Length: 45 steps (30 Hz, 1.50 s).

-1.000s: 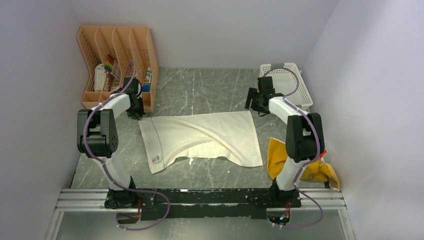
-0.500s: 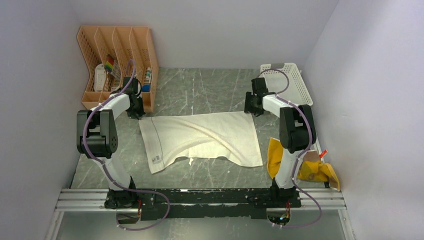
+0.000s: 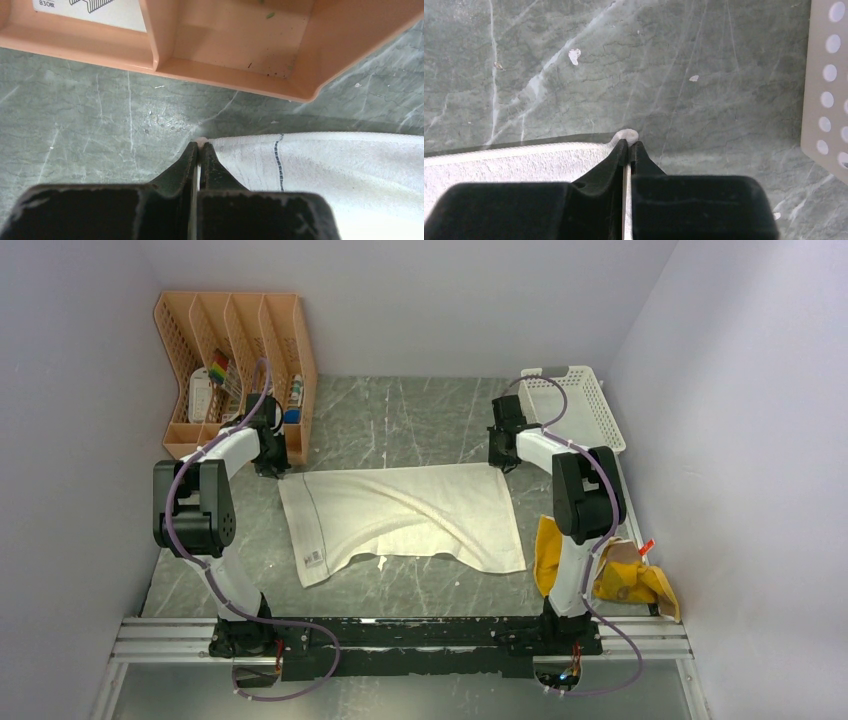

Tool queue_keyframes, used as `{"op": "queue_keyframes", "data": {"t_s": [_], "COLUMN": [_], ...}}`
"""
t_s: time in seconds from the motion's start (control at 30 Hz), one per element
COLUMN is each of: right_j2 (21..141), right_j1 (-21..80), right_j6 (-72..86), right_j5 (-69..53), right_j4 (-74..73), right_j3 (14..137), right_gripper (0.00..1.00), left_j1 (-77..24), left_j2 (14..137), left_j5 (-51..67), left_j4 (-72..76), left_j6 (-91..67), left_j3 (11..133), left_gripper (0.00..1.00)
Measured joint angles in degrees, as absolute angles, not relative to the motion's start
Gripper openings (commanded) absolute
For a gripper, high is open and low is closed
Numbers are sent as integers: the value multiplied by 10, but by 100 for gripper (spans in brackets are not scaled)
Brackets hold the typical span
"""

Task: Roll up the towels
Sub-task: Flatten out the towel at the center of the board.

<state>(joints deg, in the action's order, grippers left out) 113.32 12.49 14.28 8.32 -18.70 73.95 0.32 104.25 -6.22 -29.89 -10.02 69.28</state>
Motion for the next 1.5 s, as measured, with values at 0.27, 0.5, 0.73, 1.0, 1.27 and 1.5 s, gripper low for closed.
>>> {"op": "queue_keyframes", "data": {"t_s": [0.27,0.5,0.73,1.0,1.27,1.5], "right_j2": [1126,1082,1041,1059,1101,1140], "right_j1": [122,114,103,84,72,68], "right_j6": [157,178,195,201,186,158], "right_j5": [105,135,164,176,174,171], "right_j4": [-184,-181,-141,-129,-101,-88], "right_j3": [733,726,723,765,817,839], "right_gripper": [0,0,0,0,0,0], "left_j1": [3,-9,-40,-79,-81,-81], "left_j2": [1042,1020,1027,1094,1177,1227], "left_j5": [-52,-38,-39,-37,-8,13], "left_j4": [-307,-307,-295,-248,-210,-165], "left_j6": [-107,-111,-91,-40,-7,11], "left_j3": [711,780,872,968,1053,1063], "left_gripper": [7,7,7,7,7,7]}}
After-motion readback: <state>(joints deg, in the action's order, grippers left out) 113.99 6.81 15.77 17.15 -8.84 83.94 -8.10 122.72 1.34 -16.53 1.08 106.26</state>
